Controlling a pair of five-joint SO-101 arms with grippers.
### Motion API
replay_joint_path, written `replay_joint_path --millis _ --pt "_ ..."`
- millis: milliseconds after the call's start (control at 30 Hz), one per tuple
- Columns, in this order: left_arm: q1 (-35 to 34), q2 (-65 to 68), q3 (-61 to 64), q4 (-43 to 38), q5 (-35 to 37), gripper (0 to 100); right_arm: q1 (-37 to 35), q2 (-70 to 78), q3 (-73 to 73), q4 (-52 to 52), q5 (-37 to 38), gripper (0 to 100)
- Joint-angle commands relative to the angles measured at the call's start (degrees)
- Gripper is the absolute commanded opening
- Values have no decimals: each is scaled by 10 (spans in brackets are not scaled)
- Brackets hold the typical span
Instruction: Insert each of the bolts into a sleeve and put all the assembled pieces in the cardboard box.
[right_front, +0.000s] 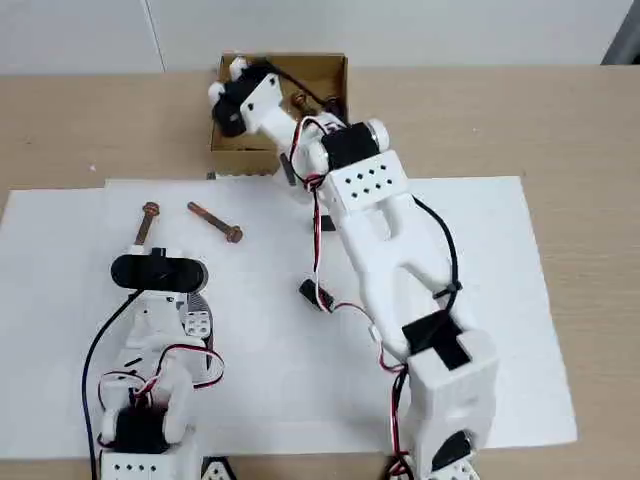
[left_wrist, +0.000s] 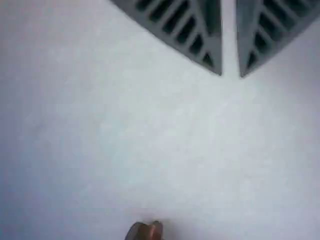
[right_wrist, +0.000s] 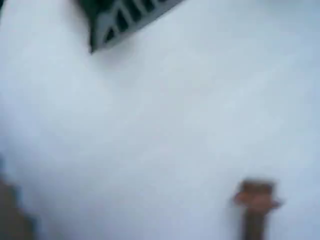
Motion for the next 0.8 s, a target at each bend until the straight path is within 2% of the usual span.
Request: replay_joint_path --millis 0,100,200,300,433,767 --pt "-4 -7 -2 0 -1 6 -22 -56 -32 74 1 111" --pt "-4 -7 -2 0 -1 6 -40 -68 -32 131 -18 111" --pt "-4 -7 -2 0 -1 6 -54 -71 -29 182 -105 111" --pt "-4 -7 -2 0 -1 6 -56 -72 -29 187 -176 111" --pt "-4 -7 -2 0 -1 6 -54 -73 -20 193 -185 111" --pt "-4 -7 -2 0 -1 6 -55 -101 147 189 -200 116"
